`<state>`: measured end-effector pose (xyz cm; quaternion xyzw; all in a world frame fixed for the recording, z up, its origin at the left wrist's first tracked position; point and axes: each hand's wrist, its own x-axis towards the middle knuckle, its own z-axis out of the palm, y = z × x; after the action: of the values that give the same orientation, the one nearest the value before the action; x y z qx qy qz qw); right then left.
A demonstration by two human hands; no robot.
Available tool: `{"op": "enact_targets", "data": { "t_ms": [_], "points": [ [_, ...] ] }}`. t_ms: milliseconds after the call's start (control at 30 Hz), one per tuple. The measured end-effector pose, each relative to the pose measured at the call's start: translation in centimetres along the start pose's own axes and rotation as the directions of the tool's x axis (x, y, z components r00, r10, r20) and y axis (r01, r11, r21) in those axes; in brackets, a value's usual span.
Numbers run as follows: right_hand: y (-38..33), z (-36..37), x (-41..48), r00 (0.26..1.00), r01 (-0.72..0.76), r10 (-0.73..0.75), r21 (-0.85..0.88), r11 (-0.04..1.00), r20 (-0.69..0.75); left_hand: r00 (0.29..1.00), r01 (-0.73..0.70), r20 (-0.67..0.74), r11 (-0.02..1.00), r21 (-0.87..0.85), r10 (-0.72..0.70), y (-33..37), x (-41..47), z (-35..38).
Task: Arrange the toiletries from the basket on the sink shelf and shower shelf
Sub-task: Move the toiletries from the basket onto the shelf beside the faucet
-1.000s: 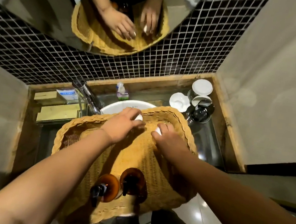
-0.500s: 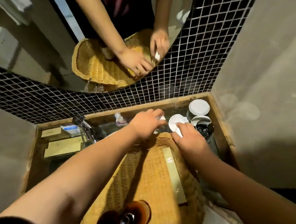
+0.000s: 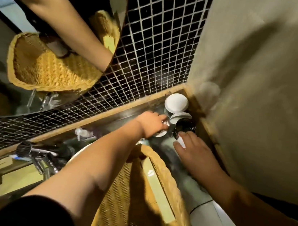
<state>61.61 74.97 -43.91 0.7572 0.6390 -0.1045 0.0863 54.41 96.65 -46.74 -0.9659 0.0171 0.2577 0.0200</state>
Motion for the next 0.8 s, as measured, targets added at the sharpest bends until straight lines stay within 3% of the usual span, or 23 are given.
{"op": "enact_targets", "data": {
  "t_ms": [100, 500, 800],
  "points": [
    [0.1, 0.3, -0.3, 0.998, -0.022, 0.022, 0.002, 1.0, 0.058, 0.999, -0.022, 0.037, 0.999, -0.039, 0.024, -0.7, 0.7, 1.2],
    [0.4, 0.8, -0.8, 0.998, -0.001, 0.006, 0.087, 0.996, -0.063, 0.999, 0.029, -0.022, 0.995, -0.091, -0.031, -1.3, 1.4, 3.9],
    [0.6, 0.3, -0.7, 0.998, -0.068, 0.067, 0.152, 0.986, 0.013, 0.997, 0.069, -0.005, 0.967, -0.247, -0.073, -0.8, 1.3, 4.0]
  ]
}}
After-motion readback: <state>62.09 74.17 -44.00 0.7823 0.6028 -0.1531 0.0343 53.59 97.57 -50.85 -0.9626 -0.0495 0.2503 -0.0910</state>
